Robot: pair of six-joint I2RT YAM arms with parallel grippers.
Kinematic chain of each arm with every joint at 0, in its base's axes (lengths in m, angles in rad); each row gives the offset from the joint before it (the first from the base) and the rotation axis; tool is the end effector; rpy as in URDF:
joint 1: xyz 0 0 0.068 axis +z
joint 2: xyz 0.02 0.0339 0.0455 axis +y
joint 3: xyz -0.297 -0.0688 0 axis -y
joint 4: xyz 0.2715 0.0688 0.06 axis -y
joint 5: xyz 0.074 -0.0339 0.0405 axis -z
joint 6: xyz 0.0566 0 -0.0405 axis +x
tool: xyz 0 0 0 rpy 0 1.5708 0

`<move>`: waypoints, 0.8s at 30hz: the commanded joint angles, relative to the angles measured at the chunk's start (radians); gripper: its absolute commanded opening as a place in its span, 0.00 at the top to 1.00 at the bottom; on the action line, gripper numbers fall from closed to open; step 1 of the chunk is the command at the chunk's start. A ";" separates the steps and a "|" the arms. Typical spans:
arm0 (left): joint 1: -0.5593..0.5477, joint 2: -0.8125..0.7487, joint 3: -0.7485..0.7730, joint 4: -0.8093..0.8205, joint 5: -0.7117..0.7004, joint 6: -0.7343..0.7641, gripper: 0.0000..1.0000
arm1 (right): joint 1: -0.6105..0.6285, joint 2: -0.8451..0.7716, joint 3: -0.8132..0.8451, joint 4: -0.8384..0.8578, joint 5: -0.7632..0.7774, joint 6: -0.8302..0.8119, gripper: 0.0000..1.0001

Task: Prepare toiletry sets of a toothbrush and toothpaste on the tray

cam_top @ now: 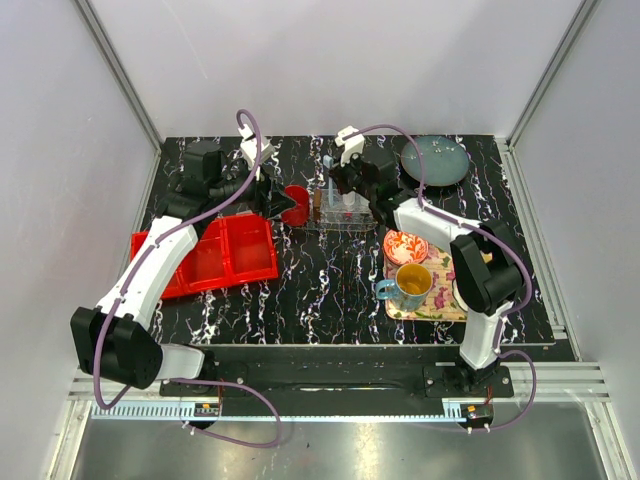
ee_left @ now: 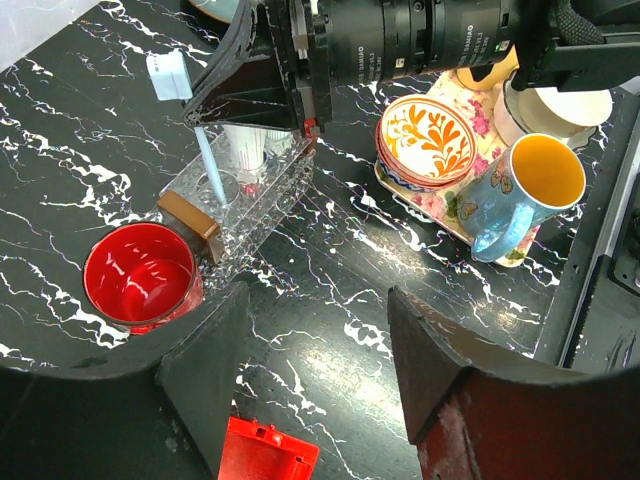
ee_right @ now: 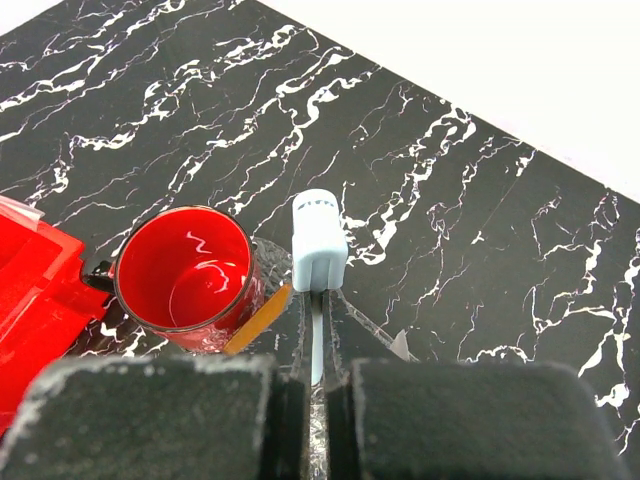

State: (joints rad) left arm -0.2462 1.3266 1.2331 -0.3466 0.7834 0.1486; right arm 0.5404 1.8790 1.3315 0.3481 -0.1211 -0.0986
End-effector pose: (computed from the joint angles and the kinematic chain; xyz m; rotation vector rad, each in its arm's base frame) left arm 0.3077 -0.1185 0.3875 0.8631 1.7702 -0.8449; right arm 0.4259 0.2635 0.2806 -0.6452 1.6680 0.4259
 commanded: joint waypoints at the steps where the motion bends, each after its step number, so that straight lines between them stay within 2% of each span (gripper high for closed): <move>1: 0.008 0.006 -0.012 0.047 0.027 -0.004 0.38 | -0.002 0.006 -0.008 0.071 0.009 0.008 1.00; 24: 0.012 0.014 -0.017 0.054 0.037 -0.011 0.38 | -0.002 0.040 -0.032 0.123 0.011 0.005 1.00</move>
State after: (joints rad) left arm -0.2417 1.3403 1.2167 -0.3424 0.7895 0.1398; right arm 0.5404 1.9026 1.3041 0.3988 -0.1211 -0.0967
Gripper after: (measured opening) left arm 0.616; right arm 0.020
